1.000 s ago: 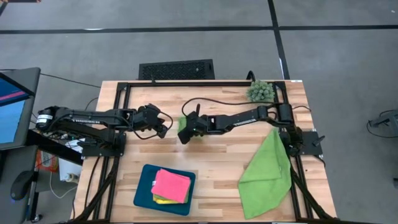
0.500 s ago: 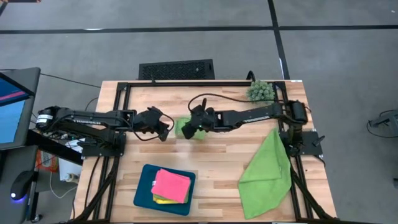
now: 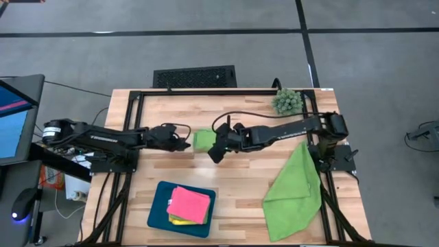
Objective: Fold microfiber towels
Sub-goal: Stack the top green microfiber towel on top of the pink microfiber towel in the blue bin
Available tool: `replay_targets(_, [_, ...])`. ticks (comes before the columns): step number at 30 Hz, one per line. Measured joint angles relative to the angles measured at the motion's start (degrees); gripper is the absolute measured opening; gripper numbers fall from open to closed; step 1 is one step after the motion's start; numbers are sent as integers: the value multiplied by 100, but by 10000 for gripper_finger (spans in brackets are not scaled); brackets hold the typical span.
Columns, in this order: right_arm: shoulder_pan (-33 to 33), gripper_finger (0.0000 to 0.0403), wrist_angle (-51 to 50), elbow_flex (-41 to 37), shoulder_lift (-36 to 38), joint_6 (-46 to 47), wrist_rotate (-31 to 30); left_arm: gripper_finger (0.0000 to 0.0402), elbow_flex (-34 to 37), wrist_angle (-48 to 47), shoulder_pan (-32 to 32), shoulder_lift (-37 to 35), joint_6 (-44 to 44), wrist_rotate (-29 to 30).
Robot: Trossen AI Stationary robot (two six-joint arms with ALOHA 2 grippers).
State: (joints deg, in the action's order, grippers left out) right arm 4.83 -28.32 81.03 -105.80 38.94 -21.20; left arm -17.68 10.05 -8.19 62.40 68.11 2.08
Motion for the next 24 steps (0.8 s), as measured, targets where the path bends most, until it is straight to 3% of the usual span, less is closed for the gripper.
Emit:
replay_targets(4, [16,226,-217,-2,295,15,-6,123,23,185,-271,335,55,75])
replay_targets(11, [77,226,-569,-2,780,66,-598,223,18,1332,-658,1232,179,-610])
replay_targets(17, [80,226,-685,-2,970,88,-743,247,20,1479,-772,1963,420,-639])
replay_targets(24, [114,226,-760,-4,927,179,-740,247,0,2095,-783,2150,552,-539])
